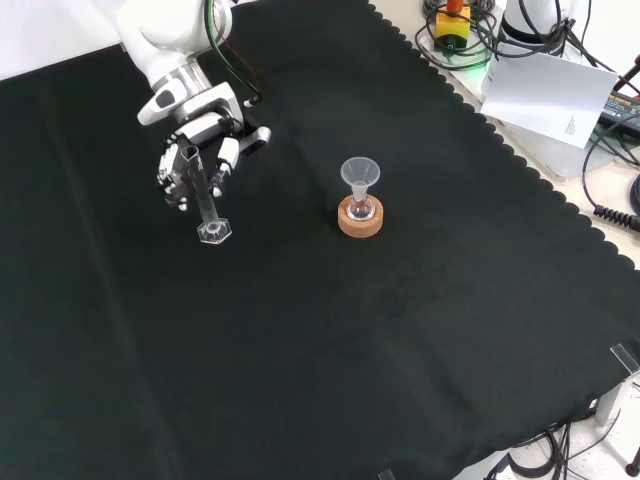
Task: Put the graduated cylinder back on the table.
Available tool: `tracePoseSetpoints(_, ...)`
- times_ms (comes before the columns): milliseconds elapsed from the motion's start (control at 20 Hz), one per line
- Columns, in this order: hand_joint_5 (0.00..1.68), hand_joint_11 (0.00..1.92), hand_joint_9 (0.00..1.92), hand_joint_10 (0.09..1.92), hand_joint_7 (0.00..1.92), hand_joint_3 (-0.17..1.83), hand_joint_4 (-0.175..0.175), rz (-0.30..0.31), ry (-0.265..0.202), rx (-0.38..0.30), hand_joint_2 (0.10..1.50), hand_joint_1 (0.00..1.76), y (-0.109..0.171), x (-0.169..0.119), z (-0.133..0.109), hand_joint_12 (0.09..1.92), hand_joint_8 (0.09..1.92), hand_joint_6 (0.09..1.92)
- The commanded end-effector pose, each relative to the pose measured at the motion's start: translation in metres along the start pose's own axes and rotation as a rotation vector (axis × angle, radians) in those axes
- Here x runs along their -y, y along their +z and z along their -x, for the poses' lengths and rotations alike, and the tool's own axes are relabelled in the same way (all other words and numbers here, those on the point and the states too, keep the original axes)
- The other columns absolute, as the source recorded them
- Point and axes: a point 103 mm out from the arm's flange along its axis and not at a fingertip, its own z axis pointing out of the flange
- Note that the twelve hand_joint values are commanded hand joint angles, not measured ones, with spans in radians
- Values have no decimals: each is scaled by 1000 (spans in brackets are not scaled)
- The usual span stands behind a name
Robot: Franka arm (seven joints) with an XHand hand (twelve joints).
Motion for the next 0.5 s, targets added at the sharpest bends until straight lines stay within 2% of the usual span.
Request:
tracePoseSetpoints(50,369,393,847,87,417,-175,-86,-8,-2,47,991,888,-25,3,-12,1307,651,441)
tracePoseSetpoints(200,343,272,763,87,307,-175,-88,-6,-4,93,970,857,-42,4,-21,1356,685,317)
tracePoseSetpoints(500,338,224,724,87,250,-175,-90,30,-14,193,957,835,-81,19,-56,1370,701,219)
